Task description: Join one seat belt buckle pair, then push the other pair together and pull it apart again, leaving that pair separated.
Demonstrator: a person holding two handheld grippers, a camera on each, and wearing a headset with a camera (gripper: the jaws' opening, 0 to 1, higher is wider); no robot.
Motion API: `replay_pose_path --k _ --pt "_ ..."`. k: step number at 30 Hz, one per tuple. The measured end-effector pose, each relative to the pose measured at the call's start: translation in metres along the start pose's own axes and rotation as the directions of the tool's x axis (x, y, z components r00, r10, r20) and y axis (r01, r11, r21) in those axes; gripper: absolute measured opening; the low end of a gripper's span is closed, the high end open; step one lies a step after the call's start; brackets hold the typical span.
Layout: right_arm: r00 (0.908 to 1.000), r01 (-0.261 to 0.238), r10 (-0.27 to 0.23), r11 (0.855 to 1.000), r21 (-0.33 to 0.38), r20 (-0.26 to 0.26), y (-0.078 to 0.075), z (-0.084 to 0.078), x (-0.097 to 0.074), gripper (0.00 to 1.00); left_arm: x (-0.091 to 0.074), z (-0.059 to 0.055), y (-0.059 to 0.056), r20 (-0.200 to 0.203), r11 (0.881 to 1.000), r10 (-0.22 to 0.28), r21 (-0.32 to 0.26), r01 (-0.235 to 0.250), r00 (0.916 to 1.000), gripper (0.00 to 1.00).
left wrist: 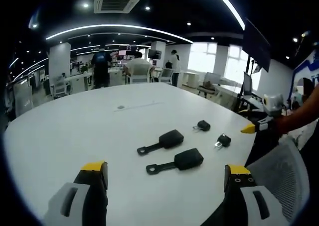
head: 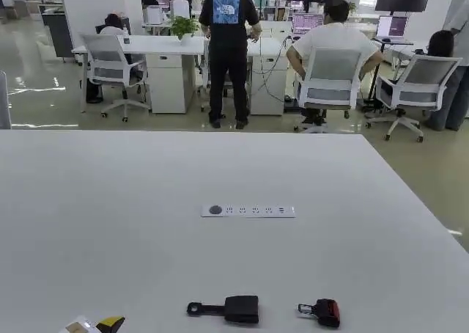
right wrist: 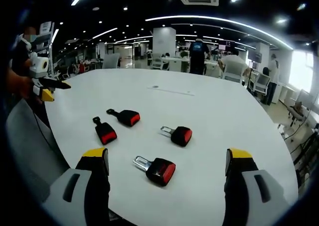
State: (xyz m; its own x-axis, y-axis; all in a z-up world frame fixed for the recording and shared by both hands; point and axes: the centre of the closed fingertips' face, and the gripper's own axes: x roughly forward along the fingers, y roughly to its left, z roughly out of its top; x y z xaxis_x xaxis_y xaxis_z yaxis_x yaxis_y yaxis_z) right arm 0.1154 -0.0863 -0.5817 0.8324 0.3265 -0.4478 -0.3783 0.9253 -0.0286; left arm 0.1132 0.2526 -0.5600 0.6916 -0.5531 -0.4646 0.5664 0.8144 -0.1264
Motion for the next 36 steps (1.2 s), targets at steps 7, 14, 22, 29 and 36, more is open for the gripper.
replay_pose_path --k 7,14,22,29,36 --pt "1.0000 0.001 -0.001 1.000 -0.001 -0.001 -0.0004 -0.0020 -0.0007 0.97 -0.0004 -0.0003 -0.0028 0.000 1.000 0.000 -0.001 0.000 1.0000 0.99" --pt "1.0000 0.004 -0.004 1.000 -0.002 0.000 -0.0011 -0.0012 -0.0017 0.98 -0.0005 -0.0012 -0.0028 0.000 1.000 0.001 -0.001 -0.001 1.0000 0.99" --pt "1.0000 0.003 -0.003 1.000 0.001 -0.002 -0.0010 -0.0024 -0.0014 0.97 0.0011 -0.0028 0.0002 0.000 1.000 -0.001 -0.002 0.001 1.0000 0.99" --pt "1.0000 0.005 -0.005 1.000 0.003 -0.003 -0.0020 -0.0019 -0.0016 0.97 0.0009 -0.0013 -0.0016 -0.002 1.000 0.000 0.000 0.000 1.0000 0.99" --pt "1.0000 0.002 -0.002 1.000 0.002 -0.004 -0.0010 -0.0011 -0.0010 0.97 0.0013 -0.0005 -0.0017 -0.004 1.000 -0.002 0.002 0.002 1.0000 0.99"
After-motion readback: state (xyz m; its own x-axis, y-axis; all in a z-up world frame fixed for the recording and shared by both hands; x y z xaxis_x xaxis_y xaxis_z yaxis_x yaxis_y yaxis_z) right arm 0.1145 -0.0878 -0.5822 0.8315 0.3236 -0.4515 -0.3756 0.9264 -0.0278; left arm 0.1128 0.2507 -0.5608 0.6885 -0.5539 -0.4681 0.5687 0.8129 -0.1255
